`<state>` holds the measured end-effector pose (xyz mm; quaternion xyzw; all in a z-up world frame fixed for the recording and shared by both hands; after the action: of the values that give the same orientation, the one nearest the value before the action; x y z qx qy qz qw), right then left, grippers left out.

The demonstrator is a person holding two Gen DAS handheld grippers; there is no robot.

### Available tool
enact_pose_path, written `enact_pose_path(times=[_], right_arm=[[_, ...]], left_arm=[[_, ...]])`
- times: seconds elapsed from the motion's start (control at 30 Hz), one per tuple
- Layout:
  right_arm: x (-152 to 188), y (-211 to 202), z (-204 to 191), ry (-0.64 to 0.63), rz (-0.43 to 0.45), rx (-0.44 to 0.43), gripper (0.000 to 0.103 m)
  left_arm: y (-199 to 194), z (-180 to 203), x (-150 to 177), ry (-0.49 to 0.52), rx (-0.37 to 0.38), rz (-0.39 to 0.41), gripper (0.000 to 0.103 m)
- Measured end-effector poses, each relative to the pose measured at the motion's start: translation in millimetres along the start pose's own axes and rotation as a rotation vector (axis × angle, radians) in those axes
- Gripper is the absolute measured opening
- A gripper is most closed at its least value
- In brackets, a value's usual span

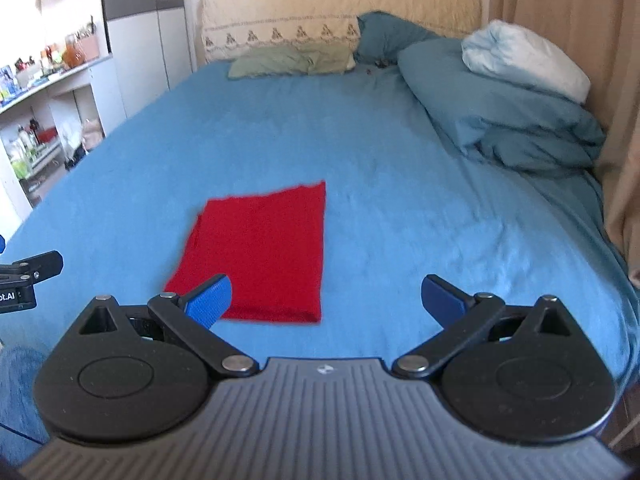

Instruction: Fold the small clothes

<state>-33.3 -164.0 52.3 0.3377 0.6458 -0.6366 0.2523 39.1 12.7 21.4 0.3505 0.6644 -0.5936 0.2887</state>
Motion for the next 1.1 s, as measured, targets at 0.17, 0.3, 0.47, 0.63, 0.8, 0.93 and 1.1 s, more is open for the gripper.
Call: enact_pose_path(times=[0.17, 0.3, 0.47, 0.63, 0.8, 0.93, 1.1], right_arm=[[25.4, 6.9, 1.3, 0.019, -0.064, 0.010, 0.103], [37.0, 12.4, 2.9, 0.022, -0.097, 0.019, 0.103], [41.9, 15.7, 3.8, 0.024, -0.115, 0.025, 0.103], [41.6, 16.6, 4.4, 0.027, -0.118, 0.025, 0.103], [41.2, 16.4, 4.3, 0.027, -0.116, 0.025, 0.103], [40.8, 15.9, 3.4, 0.027, -0.115, 0.029, 0.103], [40.7, 15.6, 3.1, 0.025, -0.116, 0.031, 0.103]], left_arm=[[-3.9, 3.5, 19.4, -0.014, 0.043, -0.038, 0.103], [-3.0, 6.1, 23.9, -0.001, 0.036, -0.039, 0.103], [-3.2, 7.8, 25.2, -0.002, 0.036, -0.037, 0.103], [-2.8, 8.7, 26.0, 0.004, 0.036, -0.037, 0.103], [-2.9, 6.0, 25.2, 0.001, 0.033, -0.038, 0.103], [-3.3, 4.2, 24.3, 0.000, 0.034, -0.035, 0.103], [-4.5, 4.2, 23.8, -0.001, 0.028, -0.027, 0.103]])
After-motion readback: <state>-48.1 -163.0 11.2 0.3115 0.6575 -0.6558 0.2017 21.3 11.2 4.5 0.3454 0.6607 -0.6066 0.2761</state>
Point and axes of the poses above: each gripper's, at about its wrist camera, not at the fingertips, and y roughly the way its jaws point, z to its right, x to its underside, the point moved 3 cm from there along y, roughly the way its jaws point, and after that the axes turned 4 degrees about -x, right-handed, at the moved point
